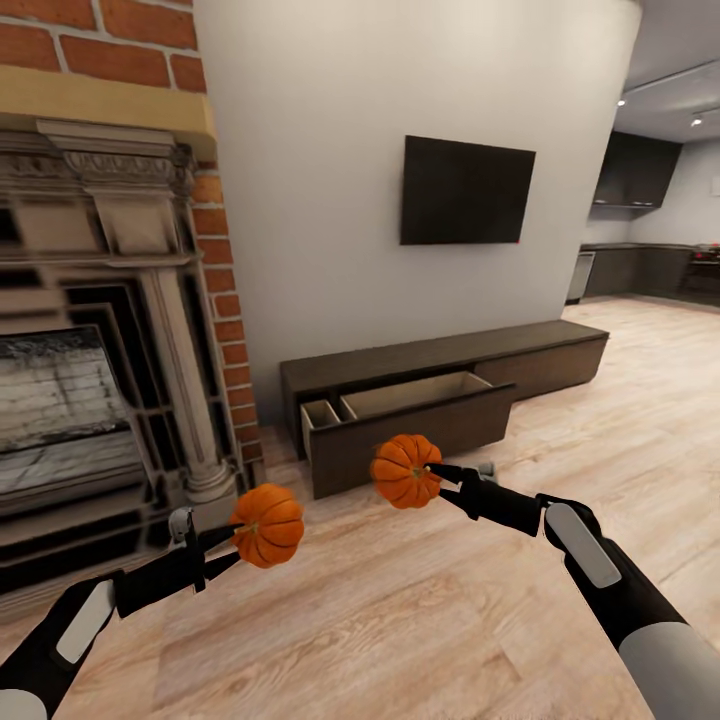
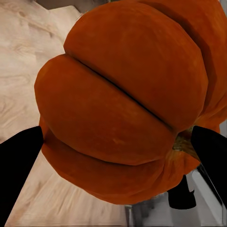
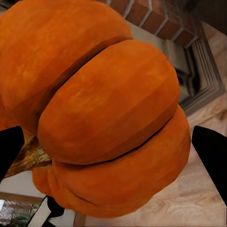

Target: Place each of the two pumpkins and all three candles from the living room inside a cabinet in the living room (use any cabinet), then make sure every cabinet is closed, and position the cauldron so it is next to a table in the living room.

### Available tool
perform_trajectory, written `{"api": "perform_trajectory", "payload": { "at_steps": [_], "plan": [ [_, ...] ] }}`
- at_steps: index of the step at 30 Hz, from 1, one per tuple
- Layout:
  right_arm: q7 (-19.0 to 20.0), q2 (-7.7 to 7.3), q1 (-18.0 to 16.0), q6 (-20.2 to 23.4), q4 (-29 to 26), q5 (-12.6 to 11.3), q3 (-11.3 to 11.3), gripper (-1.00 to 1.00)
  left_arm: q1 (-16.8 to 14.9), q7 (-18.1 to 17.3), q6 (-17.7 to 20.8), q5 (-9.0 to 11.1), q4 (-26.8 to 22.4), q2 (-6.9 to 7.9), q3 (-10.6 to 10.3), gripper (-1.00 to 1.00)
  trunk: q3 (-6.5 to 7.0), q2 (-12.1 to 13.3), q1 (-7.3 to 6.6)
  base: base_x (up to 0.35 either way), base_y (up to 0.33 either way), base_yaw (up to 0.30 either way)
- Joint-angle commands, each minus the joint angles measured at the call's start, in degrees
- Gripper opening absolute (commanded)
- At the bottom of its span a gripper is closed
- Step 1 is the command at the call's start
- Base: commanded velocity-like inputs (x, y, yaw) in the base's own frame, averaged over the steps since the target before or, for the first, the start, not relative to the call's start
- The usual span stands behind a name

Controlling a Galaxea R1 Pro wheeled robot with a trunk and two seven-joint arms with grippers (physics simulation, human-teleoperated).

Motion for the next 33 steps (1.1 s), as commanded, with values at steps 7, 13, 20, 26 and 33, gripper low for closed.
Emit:
{"api": "perform_trajectory", "payload": {
  "at_steps": [7,13,20,26,33],
  "plan": [
    [0.16,-0.03,-0.06,0.19,0.02,-0.48,0.09,-1.0,-0.02,-0.22,0.58,0.56,-0.04,-0.01,0.09,-1.0,0.9,2.79,-1.56,0.0,0.0,-0.254],
    [0.16,-0.03,-0.06,0.19,0.0,-0.48,0.12,-1.0,-0.02,-0.22,0.58,0.56,-0.08,-0.01,0.09,-1.0,1.71,5.2,-2.88,0.0,0.0,-0.254],
    [0.16,-0.04,-0.06,0.18,0.02,-0.48,0.13,-1.0,-0.02,-0.22,0.58,0.56,-0.02,-0.01,0.09,-1.0,2.65,8.01,-4.42,0.0,0.0,-0.254],
    [0.19,-0.08,-0.06,0.17,0.02,-0.52,0.1,-1.0,-0.02,-0.22,0.58,0.56,0.0,0.03,0.09,-1.0,3.46,10.41,-5.73,0.0,0.0,-0.254],
    [0.28,-0.08,-0.06,0.13,0.79,-0.57,0.07,-1.0,-0.02,-0.22,0.58,0.56,0.0,0.01,0.09,-1.0,4.49,13.22,-7.27,0.0,0.0,-0.258]
  ]
}}
